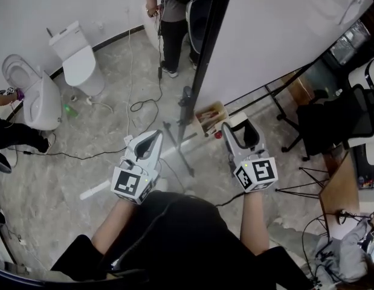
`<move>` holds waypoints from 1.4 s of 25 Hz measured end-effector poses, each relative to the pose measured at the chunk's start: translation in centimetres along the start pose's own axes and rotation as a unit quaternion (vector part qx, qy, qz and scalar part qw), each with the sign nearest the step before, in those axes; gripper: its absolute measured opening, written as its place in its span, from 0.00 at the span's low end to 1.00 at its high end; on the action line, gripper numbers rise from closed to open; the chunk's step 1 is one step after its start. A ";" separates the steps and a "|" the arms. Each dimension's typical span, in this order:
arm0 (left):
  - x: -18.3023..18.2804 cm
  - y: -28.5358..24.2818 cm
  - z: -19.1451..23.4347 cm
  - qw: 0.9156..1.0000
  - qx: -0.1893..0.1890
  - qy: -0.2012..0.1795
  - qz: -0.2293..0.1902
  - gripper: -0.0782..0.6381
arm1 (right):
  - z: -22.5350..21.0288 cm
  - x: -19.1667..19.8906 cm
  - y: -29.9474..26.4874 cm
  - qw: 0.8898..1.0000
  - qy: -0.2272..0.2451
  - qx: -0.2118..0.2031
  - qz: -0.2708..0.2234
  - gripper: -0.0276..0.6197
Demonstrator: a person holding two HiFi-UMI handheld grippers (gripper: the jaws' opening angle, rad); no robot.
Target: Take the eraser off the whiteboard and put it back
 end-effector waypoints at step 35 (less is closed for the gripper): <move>-0.4 2.6 2.9 0.999 -0.053 0.003 -0.001 0.12 | 0.0 7.6 -7.6 0.998 -0.006 -0.013 0.057 0.46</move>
Point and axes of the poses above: the fingertips, and each gripper's own axes: y backward along the fingers, z to its left, x out of its underside, the point moved 7 cm from there along y, backward along the fingers, and after that the axes turned 12 degrees about -z, right-handed, at the moved point
